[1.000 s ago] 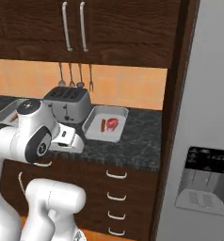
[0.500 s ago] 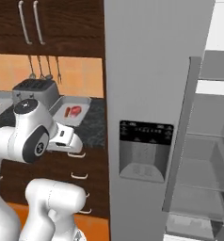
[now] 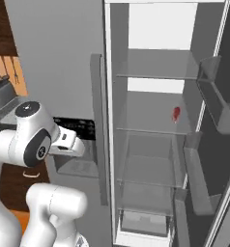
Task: Place one carrot and one steak in each tupperware on the nearby counter, to pack two identical lunches.
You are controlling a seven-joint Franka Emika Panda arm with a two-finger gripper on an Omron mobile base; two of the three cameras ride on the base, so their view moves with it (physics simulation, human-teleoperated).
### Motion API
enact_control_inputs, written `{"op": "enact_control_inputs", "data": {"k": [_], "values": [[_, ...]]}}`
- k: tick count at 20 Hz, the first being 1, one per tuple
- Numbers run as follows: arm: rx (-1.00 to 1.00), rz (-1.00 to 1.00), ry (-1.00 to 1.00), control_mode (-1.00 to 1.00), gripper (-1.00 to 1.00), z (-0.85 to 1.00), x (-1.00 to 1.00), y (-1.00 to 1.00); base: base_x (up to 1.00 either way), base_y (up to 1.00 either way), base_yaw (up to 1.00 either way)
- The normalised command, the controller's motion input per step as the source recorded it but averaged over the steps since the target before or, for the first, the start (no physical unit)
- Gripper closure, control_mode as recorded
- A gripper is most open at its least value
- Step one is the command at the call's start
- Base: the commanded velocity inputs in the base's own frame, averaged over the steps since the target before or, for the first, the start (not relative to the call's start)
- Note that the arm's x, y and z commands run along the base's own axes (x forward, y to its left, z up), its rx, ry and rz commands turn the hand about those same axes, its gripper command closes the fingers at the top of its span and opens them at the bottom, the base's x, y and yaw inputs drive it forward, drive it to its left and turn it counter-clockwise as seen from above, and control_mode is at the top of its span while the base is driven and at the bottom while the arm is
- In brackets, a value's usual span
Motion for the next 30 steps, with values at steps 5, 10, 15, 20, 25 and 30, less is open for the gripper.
{"op": "enact_control_inputs", "data": {"k": [5,10,15,20,25,30], "values": [[0.0,0.0,0.0,1.0,-1.0,0.0,0.0,0.0,0.09,-0.82,-0.01],[0.0,0.0,0.0,1.0,-1.0,0.0,0.0,0.0,0.34,-0.12,0.0],[0.0,0.0,0.0,1.0,-1.0,0.0,0.0,0.0,0.5,-0.33,-0.07],[0.0,0.0,0.0,1.0,-1.0,0.0,0.0,0.0,0.45,-0.45,-0.09],[0.0,0.0,0.0,1.0,-1.0,0.0,0.0,0.0,0.47,-0.36,-0.1],[0.0,-0.01,0.0,-1.0,-1.0,-0.05,0.11,-0.02,0.4,-0.18,-0.07]]}}
